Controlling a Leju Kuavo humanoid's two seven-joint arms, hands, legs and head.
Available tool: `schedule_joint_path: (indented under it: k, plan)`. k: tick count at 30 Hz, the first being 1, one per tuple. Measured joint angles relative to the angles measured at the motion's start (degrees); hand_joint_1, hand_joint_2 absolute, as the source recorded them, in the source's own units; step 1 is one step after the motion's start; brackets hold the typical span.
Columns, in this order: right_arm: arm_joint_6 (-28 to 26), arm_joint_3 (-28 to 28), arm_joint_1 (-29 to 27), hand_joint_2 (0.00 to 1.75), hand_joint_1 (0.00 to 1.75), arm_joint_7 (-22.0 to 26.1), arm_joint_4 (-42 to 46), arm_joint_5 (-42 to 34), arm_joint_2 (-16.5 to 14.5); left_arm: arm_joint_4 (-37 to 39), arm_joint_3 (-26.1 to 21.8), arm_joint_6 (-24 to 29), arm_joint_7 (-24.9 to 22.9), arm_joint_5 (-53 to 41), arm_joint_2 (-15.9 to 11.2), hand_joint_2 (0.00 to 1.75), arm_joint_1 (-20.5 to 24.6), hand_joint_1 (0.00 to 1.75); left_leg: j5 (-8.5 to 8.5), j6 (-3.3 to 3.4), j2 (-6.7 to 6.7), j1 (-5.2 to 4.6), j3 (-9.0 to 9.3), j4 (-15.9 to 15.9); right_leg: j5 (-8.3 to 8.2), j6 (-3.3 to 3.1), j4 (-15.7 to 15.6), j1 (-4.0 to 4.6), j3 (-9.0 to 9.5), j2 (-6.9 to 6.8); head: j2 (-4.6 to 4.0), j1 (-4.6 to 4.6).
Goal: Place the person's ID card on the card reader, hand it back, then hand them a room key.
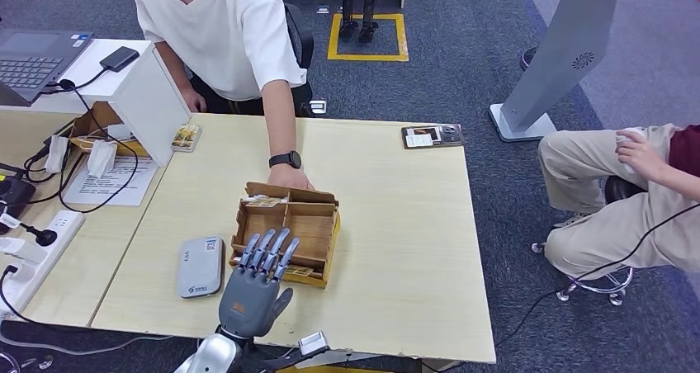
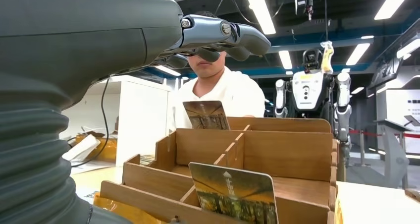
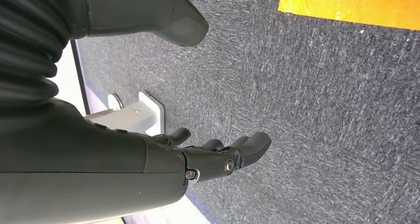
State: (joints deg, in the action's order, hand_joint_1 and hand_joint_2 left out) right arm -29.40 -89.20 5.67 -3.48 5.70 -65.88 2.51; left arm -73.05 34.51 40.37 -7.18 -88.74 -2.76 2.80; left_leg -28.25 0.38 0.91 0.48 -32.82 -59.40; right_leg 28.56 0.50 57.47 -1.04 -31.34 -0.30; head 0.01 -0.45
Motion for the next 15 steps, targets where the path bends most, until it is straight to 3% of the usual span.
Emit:
schedule_joint_path:
  k: [15]
  plan:
    - [0.0, 0.0, 0.0, 1.75, 0.00, 0.0, 0.0, 0.0, 0.0, 0.9, 0.0, 0.0, 0.7, 0.0, 0.5, 1.75, -0.2, 0.00, 0.00, 0.00, 0.00, 0.00, 0.00, 0.0, 0.00, 0.00, 0.0, 0.00, 0.00, 0.00, 0.00, 0.01]
